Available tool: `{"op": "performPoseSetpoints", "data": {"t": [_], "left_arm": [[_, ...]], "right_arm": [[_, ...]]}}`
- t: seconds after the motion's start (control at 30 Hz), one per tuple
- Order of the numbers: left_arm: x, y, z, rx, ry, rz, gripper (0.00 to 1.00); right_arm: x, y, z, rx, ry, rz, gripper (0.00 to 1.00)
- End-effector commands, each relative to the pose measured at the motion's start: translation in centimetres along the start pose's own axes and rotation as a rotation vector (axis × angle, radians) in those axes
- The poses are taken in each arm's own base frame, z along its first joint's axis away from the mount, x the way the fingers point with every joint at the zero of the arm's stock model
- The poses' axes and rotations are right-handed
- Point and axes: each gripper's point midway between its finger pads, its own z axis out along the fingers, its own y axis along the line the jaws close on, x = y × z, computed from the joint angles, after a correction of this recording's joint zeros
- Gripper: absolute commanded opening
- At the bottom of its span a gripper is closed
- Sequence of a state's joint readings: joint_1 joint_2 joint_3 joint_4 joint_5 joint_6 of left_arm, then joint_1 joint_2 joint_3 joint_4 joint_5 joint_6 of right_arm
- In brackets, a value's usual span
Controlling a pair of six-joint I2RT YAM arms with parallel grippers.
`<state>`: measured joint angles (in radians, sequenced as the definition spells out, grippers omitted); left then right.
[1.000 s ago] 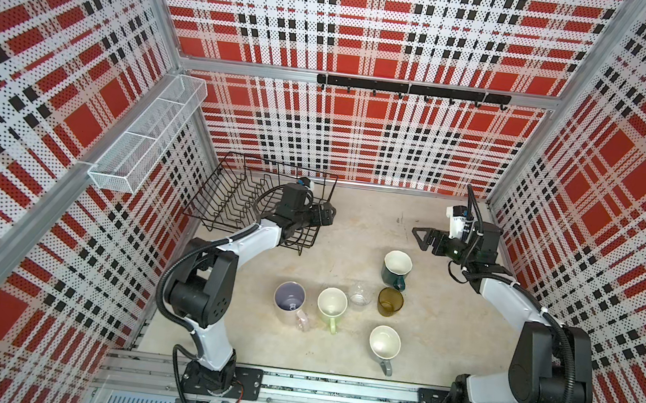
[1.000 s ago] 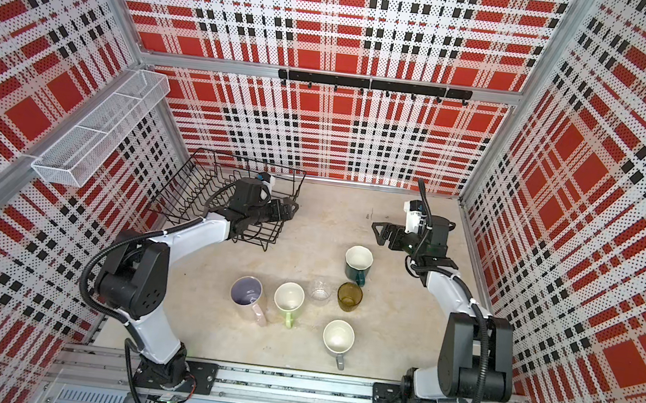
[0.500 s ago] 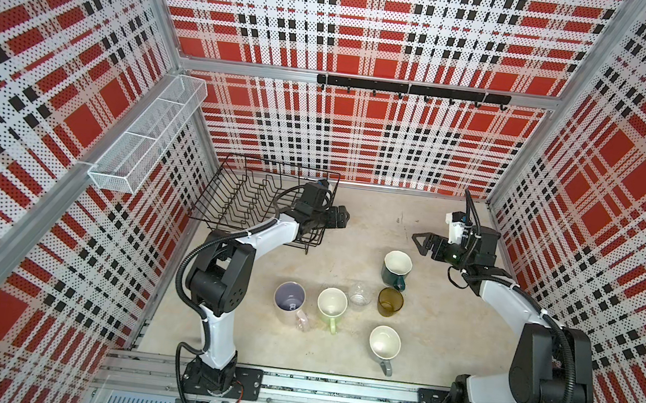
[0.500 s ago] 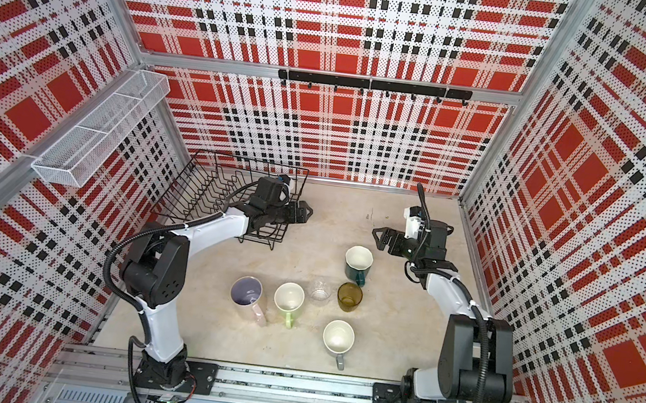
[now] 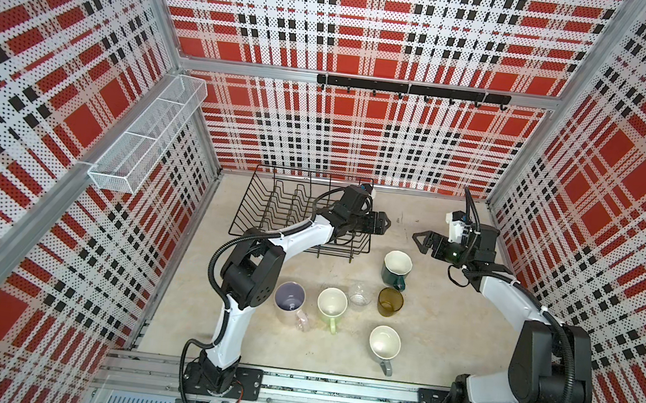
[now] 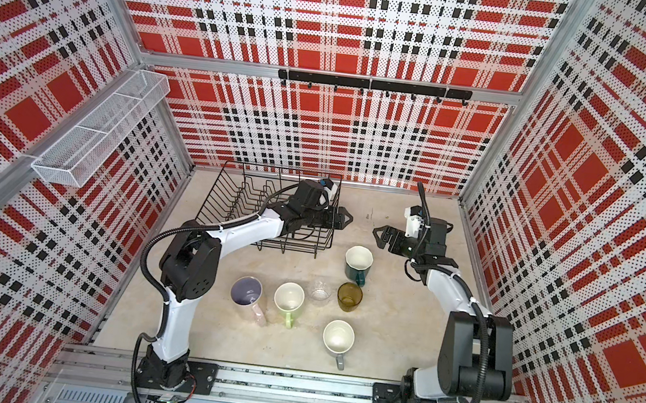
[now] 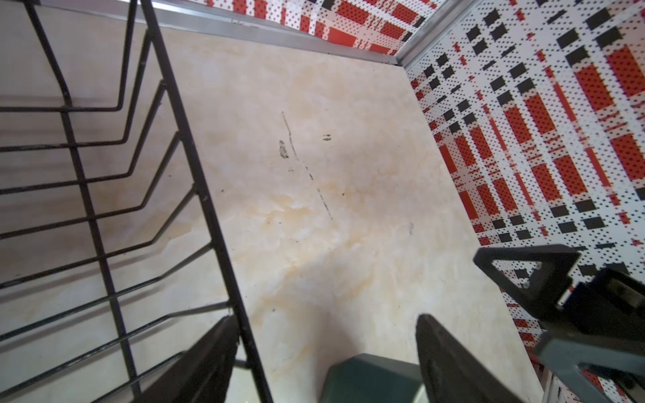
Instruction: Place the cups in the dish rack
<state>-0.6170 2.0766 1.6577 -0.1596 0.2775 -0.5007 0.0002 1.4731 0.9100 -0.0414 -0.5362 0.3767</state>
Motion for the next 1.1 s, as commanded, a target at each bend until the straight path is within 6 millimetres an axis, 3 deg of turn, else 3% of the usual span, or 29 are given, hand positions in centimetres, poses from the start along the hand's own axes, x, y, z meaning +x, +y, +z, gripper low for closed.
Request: {"op": "performPoseSetpoints", "data": {"t": [0.0, 0.17, 0.23, 0.33, 0.43, 0.6, 0.67, 0.77, 0.83, 0.9, 1.07], "left_arm": [[-4.8, -3.1, -5.3, 0.056, -0.126, 0.034, 0.84], [-7.9, -0.4, -12.7, -0.033, -0.263, 0.029, 0.87], [-8.5, 1.5, -15.7, -0.081, -0.306, 0.022, 0.88], [-8.5, 6.2, -20.1, -0.196, -0.354, -0.019, 0.89], [-7.8, 11.9, -24.9, -0.335, -0.400, -0.076, 0.89], [-5.7, 17.6, -31.0, -0.511, -0.459, -0.129, 0.91], [-5.2, 19.1, -32.5, -0.573, -0.473, -0.118, 0.91], [-4.3, 20.9, -33.8, -0.628, -0.474, -0.135, 0.91], [-3.7, 21.6, -33.9, -0.639, -0.465, -0.150, 0.91], [-3.2, 22.1, -33.7, -0.647, -0.455, -0.156, 0.92], [-1.7, 23.3, -32.4, -0.656, -0.410, -0.171, 0.92]], "right_arm": [[-0.4, 1.3, 1.4, -0.034, 0.027, 0.005, 0.97], [-0.1, 6.0, 6.0, -0.098, 0.112, -0.055, 0.94], [0.2, 7.8, 7.7, -0.127, 0.141, -0.075, 0.93], [0.7, 9.8, 10.0, -0.149, 0.181, -0.090, 0.91], [1.3, 10.0, 11.7, -0.128, 0.212, -0.090, 0.87], [3.4, 9.3, 14.2, -0.006, 0.308, -0.172, 0.75], [3.5, 9.0, 14.8, 0.019, 0.323, -0.177, 0.63], [3.0, 7.8, 15.4, 0.095, 0.328, -0.196, 0.55], [2.7, 7.5, 15.6, 0.119, 0.331, -0.201, 0.46], [2.1, 7.2, 15.7, 0.143, 0.326, -0.199, 0.28], [1.2, 6.3, 15.6, 0.219, 0.319, -0.197, 0.15]]}}
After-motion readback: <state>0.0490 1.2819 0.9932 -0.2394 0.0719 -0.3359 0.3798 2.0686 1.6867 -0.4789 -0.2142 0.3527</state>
